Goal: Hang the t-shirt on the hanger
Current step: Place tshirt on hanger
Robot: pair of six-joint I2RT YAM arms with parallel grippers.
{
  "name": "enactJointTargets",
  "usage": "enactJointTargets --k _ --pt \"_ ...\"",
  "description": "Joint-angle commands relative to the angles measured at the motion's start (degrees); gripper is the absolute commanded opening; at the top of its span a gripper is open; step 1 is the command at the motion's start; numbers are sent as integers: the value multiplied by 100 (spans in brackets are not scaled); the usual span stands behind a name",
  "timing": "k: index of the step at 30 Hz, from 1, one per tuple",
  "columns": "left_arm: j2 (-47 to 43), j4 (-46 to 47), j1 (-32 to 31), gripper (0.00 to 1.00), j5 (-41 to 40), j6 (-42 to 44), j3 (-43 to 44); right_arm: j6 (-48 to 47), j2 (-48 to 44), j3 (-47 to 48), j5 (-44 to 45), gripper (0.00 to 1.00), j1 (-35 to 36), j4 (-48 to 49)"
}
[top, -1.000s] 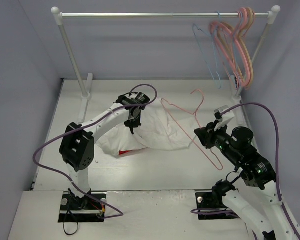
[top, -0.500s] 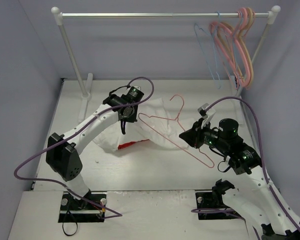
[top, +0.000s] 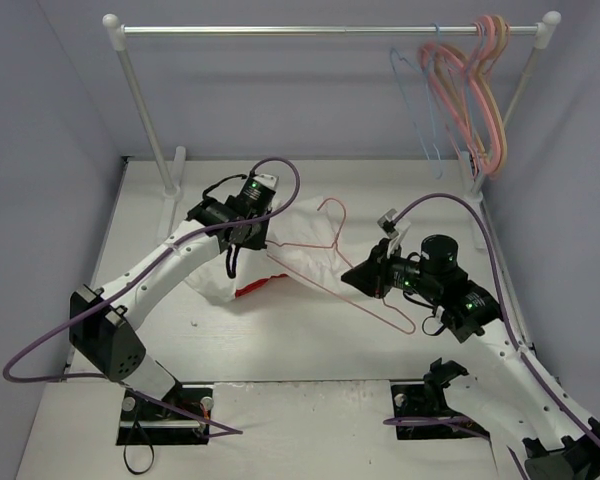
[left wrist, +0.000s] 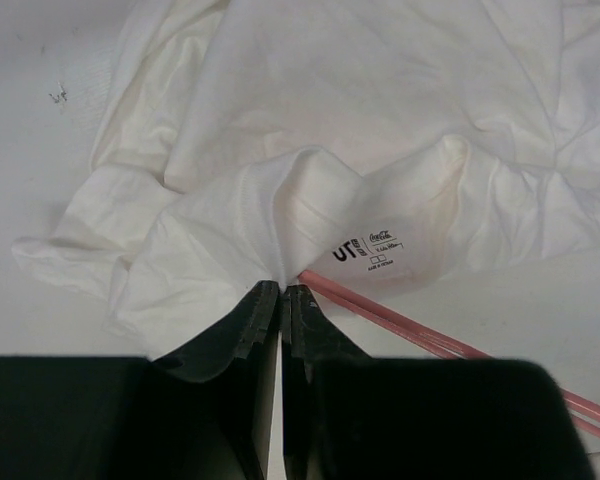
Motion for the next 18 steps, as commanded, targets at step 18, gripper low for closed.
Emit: enactJointTargets --k 18 --pt "-839 280 10 6 350 475 -237 119 899 -530 830 0 795 1709"
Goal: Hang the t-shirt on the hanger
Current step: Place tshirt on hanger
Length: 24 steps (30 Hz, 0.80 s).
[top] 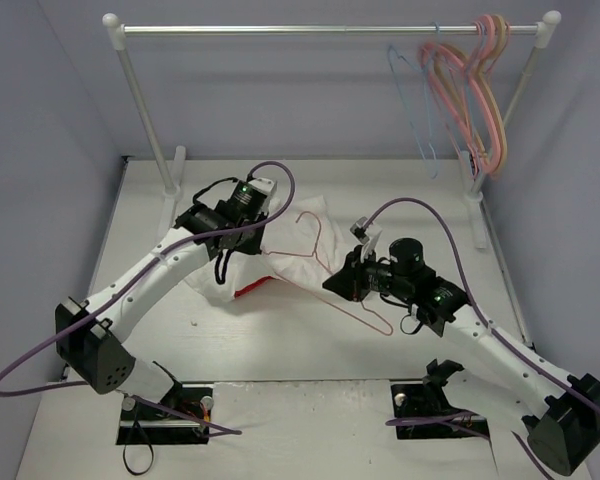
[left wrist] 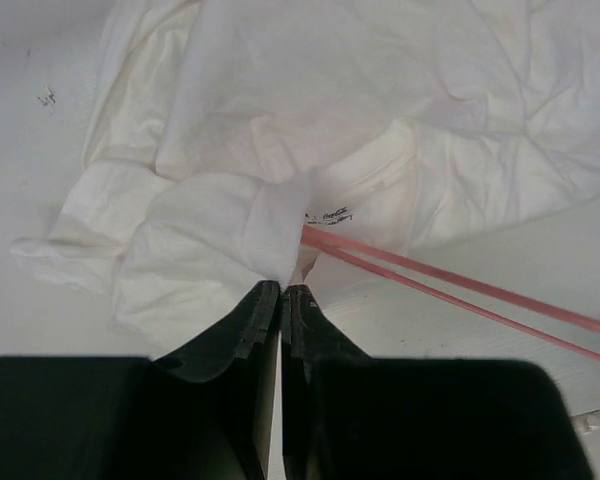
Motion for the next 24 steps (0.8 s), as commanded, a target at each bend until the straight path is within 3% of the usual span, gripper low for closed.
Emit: enactJointTargets --k 1,4,7,15,24 --pt "-527 247 14 6 -20 158 73 -133 80 -28 771 0 114 537" --pt "-764 274 6 6 -134 193 -102 -290 -34 7 1544 0 122 90" --pt "-906 379 14 6 -327 281 -384 -370 -271 104 1724 0 122 -166" --pt "-792 564 23 6 -407 377 -534 -502 -579 447 355 0 175 -210" --pt "-625 792 23 6 -231 580 -226 -230 -448 280 -385 0 254 343"
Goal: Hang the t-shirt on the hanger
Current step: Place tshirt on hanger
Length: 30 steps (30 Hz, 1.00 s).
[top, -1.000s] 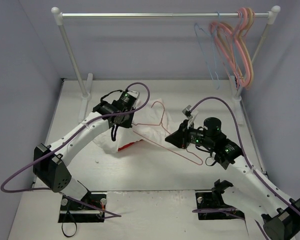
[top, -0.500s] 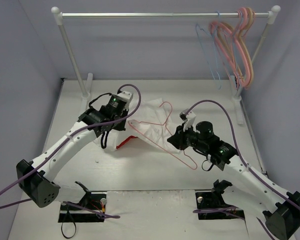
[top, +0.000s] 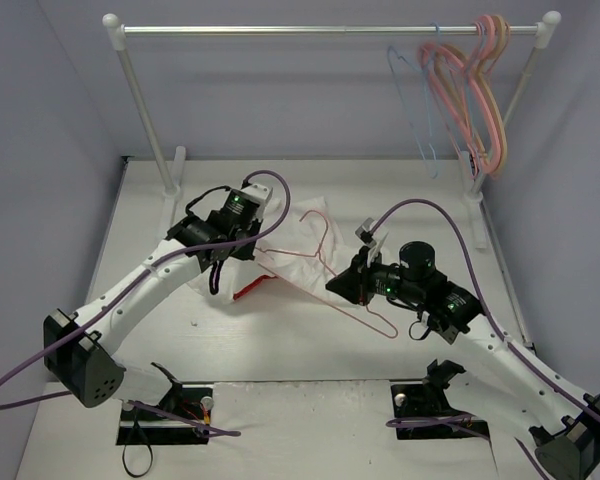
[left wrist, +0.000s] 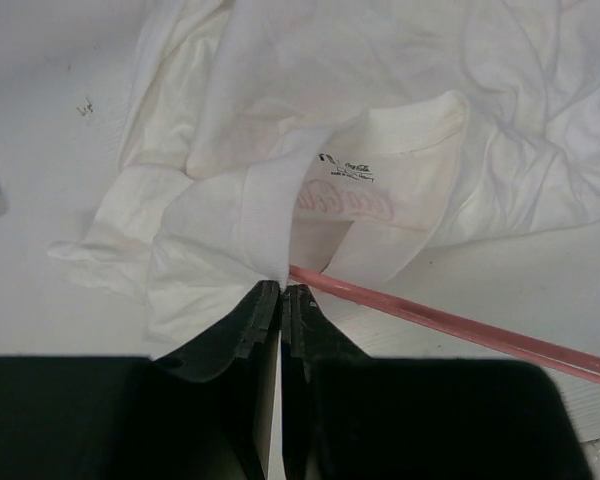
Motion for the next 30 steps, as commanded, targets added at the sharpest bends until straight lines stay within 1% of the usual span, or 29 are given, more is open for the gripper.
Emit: enactJointTargets --k 1,4,7,10,11,15,17,22,26,28,30 --pt "-96 399 23 6 34 236 427 133 66 92 -567 0 53 798" --pt "-148 443 32 6 174 359 375 159 66 -31 -602 0 53 1026" --pt "-262 531 23 4 499 456 244 186 127 -189 -708 0 53 1412" --pt "-464 732 23 1 815 553 76 212 373 -329 -910 0 53 1904" --pt "-517 750 23 0 877 579 50 265 417 -365 -954 0 53 2202" --pt "-789 795 23 0 1115 650 102 370 655 -462 -1086 0 18 2915" --pt "-842 795 14 0 1229 685 199 467 795 -523 -1130 0 -34 3405" --pt "-939 690 14 0 1361 747 479 722 997 -559 -1244 0 -149 4260" --pt "-878 523 14 0 1422 826 884 819 998 -427 -1236 0 -368 4498" --pt "-808 409 14 0 1431 896 1138 862 963 -234 -1244 0 -665 4551" --pt "-711 329 6 0 1422 1001 1630 898 963 55 -1244 0 -895 4525"
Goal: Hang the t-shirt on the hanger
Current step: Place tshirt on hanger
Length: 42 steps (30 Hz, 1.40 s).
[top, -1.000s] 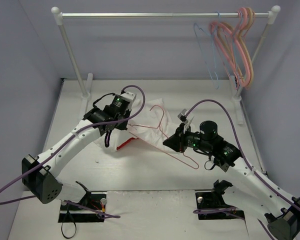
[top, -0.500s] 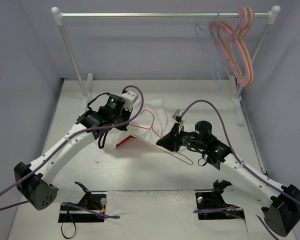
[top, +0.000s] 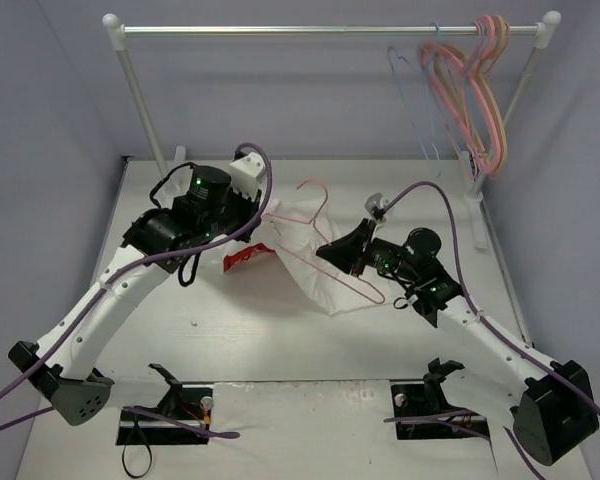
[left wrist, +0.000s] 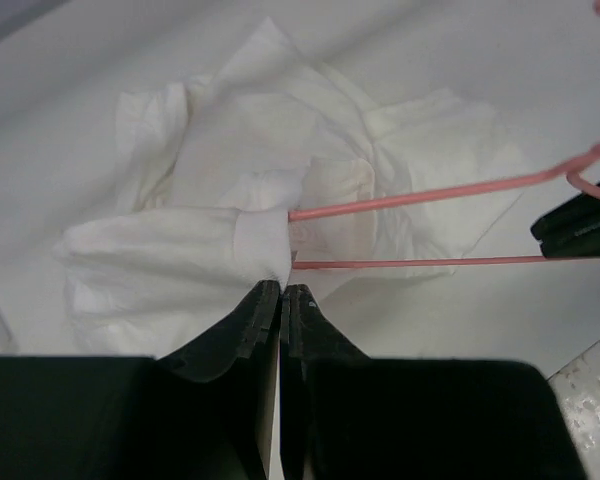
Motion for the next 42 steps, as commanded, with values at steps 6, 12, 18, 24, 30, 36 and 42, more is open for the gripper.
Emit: enactJointTargets --k 6,12,18,24,30,36,42 --pt "394 -243 -100 0 342 478 2402 135 -34 1402 -208 0 -719 964" --pt "405 -333 -152 0 394 531 2179 91 -34 1342 -297 0 -710 1166" --pt "-88 555 -153 0 649 286 289 311 -192 191 -297 0 -702 1746" --pt "-202 1196 -170 0 1202 -57 -625 548 -280 -609 -77 0 -631 2230" --pt "-71 1390 -302 0 1212 -224 -724 548 1 -803 222 0 -315 2652" --pt "-9 1461 -504 0 1238 -304 -645 408 370 -698 477 0 63 2933" --pt "-114 1242 -873 0 1063 -243 -592 136 634 -452 573 0 54 2961"
